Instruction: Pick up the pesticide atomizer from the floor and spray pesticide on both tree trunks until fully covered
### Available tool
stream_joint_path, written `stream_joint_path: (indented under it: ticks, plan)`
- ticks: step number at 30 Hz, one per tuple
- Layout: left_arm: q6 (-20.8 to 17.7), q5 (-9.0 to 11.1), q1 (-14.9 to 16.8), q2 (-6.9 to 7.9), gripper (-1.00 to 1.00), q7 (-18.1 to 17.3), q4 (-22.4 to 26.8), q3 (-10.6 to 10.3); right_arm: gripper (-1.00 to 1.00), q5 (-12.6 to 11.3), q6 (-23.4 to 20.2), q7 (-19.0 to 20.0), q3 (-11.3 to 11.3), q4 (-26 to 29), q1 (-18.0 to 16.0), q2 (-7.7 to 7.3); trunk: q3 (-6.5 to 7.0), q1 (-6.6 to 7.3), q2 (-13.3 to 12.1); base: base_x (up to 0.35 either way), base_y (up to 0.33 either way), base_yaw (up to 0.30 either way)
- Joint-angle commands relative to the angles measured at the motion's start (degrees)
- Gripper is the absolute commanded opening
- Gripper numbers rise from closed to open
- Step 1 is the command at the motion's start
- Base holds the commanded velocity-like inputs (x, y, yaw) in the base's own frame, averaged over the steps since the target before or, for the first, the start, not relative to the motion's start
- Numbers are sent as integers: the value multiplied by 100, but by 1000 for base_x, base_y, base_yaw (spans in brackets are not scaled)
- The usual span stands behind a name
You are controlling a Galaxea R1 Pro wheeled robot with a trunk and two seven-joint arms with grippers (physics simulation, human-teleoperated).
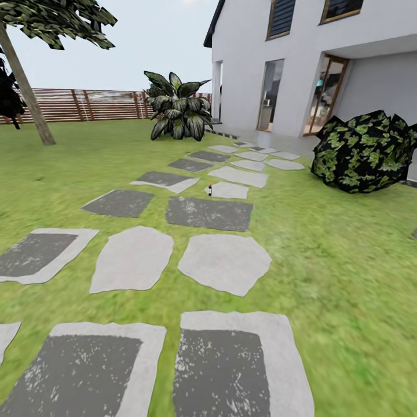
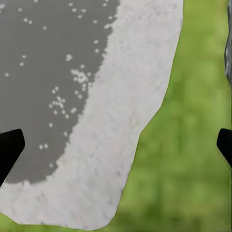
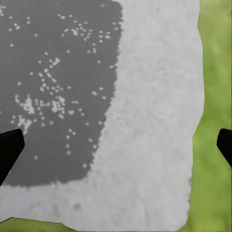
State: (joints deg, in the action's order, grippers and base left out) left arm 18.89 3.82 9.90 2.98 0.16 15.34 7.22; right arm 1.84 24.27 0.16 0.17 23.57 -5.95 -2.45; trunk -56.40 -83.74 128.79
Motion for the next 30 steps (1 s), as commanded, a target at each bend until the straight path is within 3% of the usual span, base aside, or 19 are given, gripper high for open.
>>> stream_joint_path:
  ticks: [1,30]
  plan:
    - [18,39,3,1,100,1,-5,-11,100,18,17,2,1,-3,-3,-1,-5,-2,1,339,0,0]
    - [18,39,4,1,100,1,-5,-10,100,18,8,2,1,-10,-3,-1,-5,-2,1,339,0,0]
